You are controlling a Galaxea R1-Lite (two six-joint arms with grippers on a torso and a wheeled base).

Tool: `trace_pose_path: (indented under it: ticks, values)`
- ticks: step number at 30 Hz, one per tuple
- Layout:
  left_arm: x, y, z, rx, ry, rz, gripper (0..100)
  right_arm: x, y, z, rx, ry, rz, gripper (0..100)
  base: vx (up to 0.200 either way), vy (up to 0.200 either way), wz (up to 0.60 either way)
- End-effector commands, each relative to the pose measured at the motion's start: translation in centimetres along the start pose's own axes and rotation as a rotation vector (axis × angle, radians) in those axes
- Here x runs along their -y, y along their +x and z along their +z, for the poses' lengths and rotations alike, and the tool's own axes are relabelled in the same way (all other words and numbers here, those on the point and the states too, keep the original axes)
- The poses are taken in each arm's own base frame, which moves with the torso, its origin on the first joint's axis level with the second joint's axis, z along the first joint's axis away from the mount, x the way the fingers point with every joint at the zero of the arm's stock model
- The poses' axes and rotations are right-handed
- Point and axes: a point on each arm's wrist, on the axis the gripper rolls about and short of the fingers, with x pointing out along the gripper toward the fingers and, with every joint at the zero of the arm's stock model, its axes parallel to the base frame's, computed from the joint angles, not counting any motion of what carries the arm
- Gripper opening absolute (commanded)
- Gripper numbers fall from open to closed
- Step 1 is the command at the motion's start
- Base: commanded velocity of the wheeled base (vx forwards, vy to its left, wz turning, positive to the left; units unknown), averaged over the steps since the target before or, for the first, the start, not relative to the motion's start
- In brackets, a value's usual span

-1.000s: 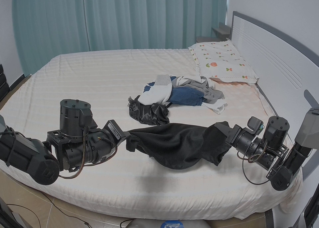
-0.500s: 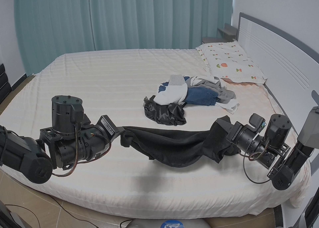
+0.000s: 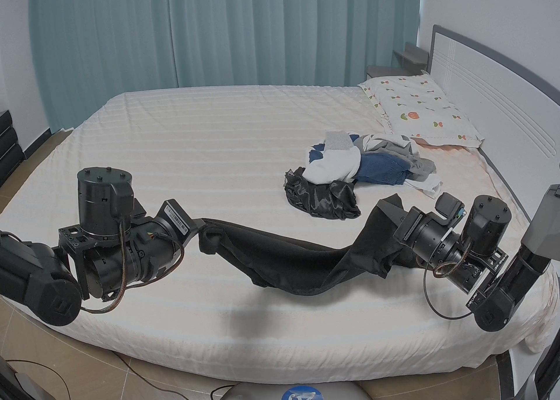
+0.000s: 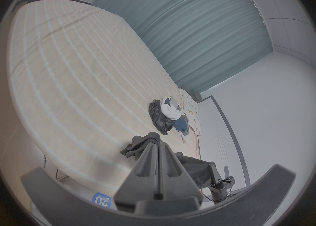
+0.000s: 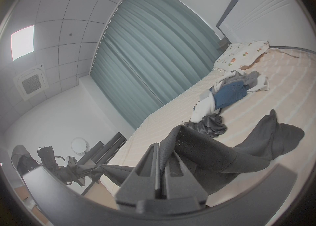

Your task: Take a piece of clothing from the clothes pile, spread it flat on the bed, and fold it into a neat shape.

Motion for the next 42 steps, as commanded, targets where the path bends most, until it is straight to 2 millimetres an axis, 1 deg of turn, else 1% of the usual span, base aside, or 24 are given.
trace_pose_path:
  ticks: [1,5,10,13,17,22,26,28,33,38,42]
  values:
    - [-0.2,-0.3,-0.1,0.001,0.0,0.005,0,-0.7,0.5,-0.2,-0.004,-0.035,0.023,0,0.0,0.2,0.0]
    - [-0.2,-0.4,0.0,0.009,-0.006,0.006,0,-1.2,1.0,0.0,0.001,-0.087,0.02,0,0.0,0.2,0.0]
    - [-0.3,-0.4,0.2,0.058,-0.033,0.035,0,-2.2,1.1,-1.1,0.002,-0.088,0.015,0,0.0,0.2,0.0]
    - [-0.3,-0.4,0.2,0.07,-0.035,0.041,0,-2.7,1.1,-1.0,0.023,-0.088,0.03,0,0.0,0.2,0.0]
    - [-0.3,-0.4,0.6,0.104,-0.037,0.052,0,-2.8,0.9,-0.6,0.04,-0.094,0.034,0,0.0,0.2,0.0]
    - [-0.2,-0.4,0.7,0.145,-0.038,0.068,0,-2.5,0.7,-0.6,0.04,-0.092,0.028,0,0.0,0.2,0.0]
    - [-0.1,-0.8,0.8,0.151,-0.039,0.066,0,-2.0,0.4,-0.7,0.037,-0.083,0.013,0,0.0,0.2,0.0]
    - [-0.1,-0.9,0.9,0.147,-0.04,0.069,0,-1.7,0.3,-0.4,0.041,-0.082,0.005,0,0.0,0.2,0.0]
    - [-0.2,-1.2,0.8,0.142,-0.04,0.069,0,-1.8,0.4,-0.3,0.045,-0.082,0.013,0,0.0,0.2,0.0]
    - [-0.1,-1.1,0.9,0.146,-0.04,0.068,0,-2.0,0.8,-0.5,0.041,-0.085,0.022,0,0.0,0.0,0.0]
    - [-0.1,-1.2,1.0,0.149,-0.039,0.068,0,-2.6,1.0,-0.9,0.027,-0.085,0.042,0,0.0,0.0,0.0]
